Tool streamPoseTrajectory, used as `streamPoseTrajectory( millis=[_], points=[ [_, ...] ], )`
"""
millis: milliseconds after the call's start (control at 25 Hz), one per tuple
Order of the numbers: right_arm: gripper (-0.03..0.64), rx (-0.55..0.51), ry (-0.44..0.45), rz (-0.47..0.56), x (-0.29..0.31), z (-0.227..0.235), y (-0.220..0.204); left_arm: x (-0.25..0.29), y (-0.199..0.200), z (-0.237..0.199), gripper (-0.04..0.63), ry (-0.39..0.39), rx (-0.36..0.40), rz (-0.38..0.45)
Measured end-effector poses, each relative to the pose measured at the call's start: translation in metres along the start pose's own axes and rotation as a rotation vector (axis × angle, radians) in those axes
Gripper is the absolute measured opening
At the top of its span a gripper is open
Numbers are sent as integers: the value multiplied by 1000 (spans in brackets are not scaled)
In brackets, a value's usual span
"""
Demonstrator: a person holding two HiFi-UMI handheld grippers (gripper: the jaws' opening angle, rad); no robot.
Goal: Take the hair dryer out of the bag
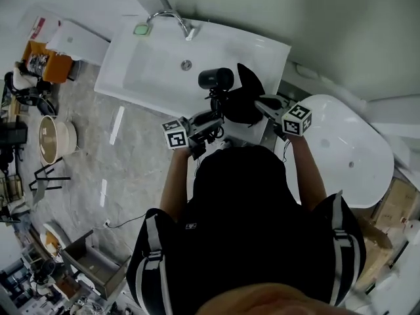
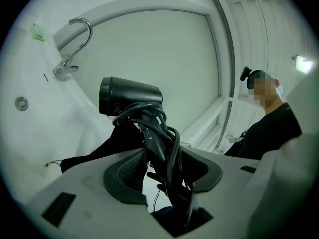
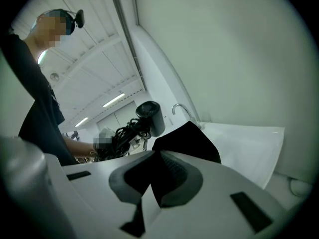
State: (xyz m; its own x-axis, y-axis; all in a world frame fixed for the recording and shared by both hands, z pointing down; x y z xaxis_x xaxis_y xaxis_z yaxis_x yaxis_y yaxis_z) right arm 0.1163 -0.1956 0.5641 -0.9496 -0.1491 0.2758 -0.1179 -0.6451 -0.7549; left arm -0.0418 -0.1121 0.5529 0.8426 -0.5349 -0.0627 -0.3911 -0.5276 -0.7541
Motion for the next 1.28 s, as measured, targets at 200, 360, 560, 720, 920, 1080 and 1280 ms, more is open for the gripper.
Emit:
streamPoseTrajectory(
  millis=[200,360,560,720,920,1080,1280],
  points=[
    [71,-99,-12,-82,-12,-4,-22,17,-6,2,193,28,8,10],
    [71,-115,-8,-96,-18,-2,-27,23,-7,-2,192,39,7,17],
    [71,-110,2,-110,-24,-4,-34,29,-11,2,192,48,8,19],
    [71,-118,13,-122,-22,-3,-36,30,-12,2,192,57,3,28],
    [71,-132,34,-150,-20,0,-43,31,-16,2,192,72,-6,54],
    [71,-137,54,-166,-22,2,-45,30,-18,4,192,99,-7,76],
    [71,-144,62,-177,-24,9,-45,29,-21,7,192,121,-8,105]
  ],
)
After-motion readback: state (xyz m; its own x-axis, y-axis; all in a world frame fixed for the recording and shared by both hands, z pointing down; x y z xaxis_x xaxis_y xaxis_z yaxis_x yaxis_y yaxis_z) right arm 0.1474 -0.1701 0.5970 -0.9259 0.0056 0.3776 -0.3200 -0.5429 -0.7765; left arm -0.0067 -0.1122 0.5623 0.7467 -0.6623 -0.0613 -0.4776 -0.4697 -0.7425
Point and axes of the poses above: the fingertips, and each gripper's own axes: x forward along the fingers, z to its right, y out of its top, the point moved 3 cm from there along -x, backward along the fingers, and after that the axes turned 11 degrees about x, right-handed, at the moved point
